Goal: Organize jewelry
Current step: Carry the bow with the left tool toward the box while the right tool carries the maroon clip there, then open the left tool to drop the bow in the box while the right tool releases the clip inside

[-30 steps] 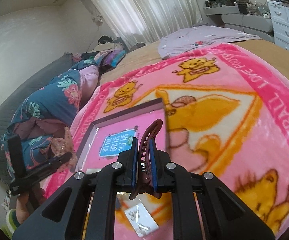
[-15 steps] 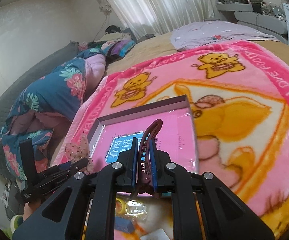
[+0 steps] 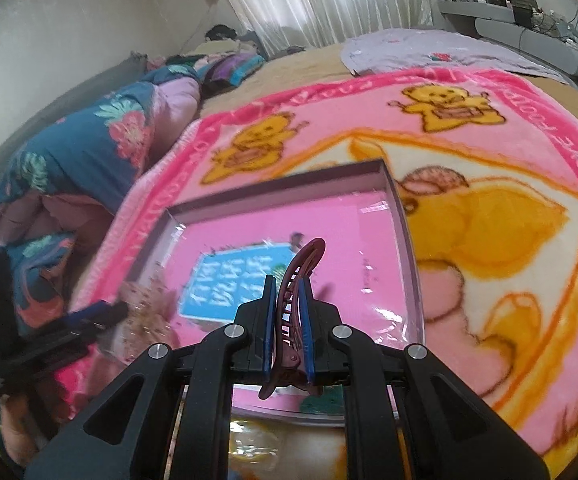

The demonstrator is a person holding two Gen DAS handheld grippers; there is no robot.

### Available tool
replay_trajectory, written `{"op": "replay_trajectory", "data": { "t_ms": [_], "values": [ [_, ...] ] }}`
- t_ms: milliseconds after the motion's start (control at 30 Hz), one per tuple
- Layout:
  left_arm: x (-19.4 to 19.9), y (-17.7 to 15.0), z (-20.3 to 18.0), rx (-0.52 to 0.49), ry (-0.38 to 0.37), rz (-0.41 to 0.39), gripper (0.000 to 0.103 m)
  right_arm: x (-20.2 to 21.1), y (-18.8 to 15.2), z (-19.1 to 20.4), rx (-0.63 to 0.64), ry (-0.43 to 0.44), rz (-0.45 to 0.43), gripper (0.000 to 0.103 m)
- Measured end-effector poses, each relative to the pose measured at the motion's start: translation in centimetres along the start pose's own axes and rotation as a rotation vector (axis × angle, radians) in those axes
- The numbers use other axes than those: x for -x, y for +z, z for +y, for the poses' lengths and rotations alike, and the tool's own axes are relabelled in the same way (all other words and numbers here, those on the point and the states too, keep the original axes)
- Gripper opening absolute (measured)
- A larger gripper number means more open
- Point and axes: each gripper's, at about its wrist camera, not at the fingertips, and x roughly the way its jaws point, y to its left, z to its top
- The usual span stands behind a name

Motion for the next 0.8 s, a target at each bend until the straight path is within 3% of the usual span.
{"op": "replay_trajectory", "data": {
  "t_ms": [167,467,533,667,733,800],
  "values": [
    [1.0,-0.2,0.3,0.002,0.003,-0.006,0.077,-0.6,-0.8,-0.5,0.007,-0.043,0.0,0.011],
    [3.1,-0.5,0.3,-0.009,0.014,-0.042,0.085,-0.3,-1.6,-1.7,-0.043,-0.048,0.002,0.013],
    [3.4,-0.7,0.3,-0.009,0.011,-0.042,0.088,0.5,-1.7,-1.8,-0.052,-0.05,-0.01,0.028],
    [4.1,-0.9,0.1,-0.019,0.006,-0.049,0.09,2.4,-1.8,-1.6,-0.045,-0.056,-0.048,0.047],
    [4.5,-1.1,0.0,-0.017,0.007,-0.052,0.093,3.6,-1.9,-1.3,-0.03,-0.054,-0.071,0.064],
    [4.8,-1.3,0.0,-0.01,0.004,-0.048,0.093,4.5,-1.9,-0.8,-0.01,-0.063,-0.09,0.073]
  ]
}}
